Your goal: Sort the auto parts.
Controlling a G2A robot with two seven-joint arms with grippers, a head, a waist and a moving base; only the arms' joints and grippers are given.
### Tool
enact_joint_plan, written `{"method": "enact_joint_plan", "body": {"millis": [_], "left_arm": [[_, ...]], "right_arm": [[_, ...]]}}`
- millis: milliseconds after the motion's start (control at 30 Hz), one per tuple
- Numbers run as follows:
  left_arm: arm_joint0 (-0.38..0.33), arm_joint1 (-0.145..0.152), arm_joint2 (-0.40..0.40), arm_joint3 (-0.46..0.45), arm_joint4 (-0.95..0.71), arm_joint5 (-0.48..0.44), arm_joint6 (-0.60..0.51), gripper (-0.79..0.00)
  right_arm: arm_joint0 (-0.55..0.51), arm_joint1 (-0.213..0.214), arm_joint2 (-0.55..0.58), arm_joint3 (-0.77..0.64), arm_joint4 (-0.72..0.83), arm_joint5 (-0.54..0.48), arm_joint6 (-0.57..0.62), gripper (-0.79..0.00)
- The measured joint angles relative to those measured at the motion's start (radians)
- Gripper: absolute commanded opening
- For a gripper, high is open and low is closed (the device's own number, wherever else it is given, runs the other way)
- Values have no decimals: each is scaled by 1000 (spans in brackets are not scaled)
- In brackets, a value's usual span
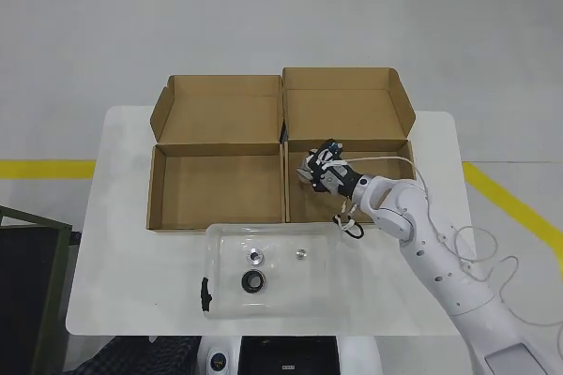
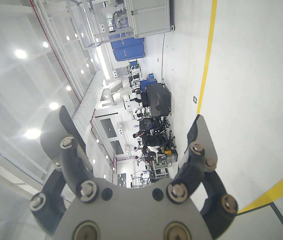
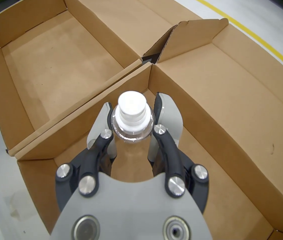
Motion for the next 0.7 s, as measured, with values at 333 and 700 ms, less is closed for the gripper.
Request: {"method": "enact_joint_plan", "body": {"millis": [333,700], "left_arm": [[0,0,0,0,0,0,0,0],[0,0,0,0,0,0,0,0]], "right_arm": [[-4,-3,12,-18,-8,7,-18,0],[-82,31,128,-291,6,-90,119,0]]}}
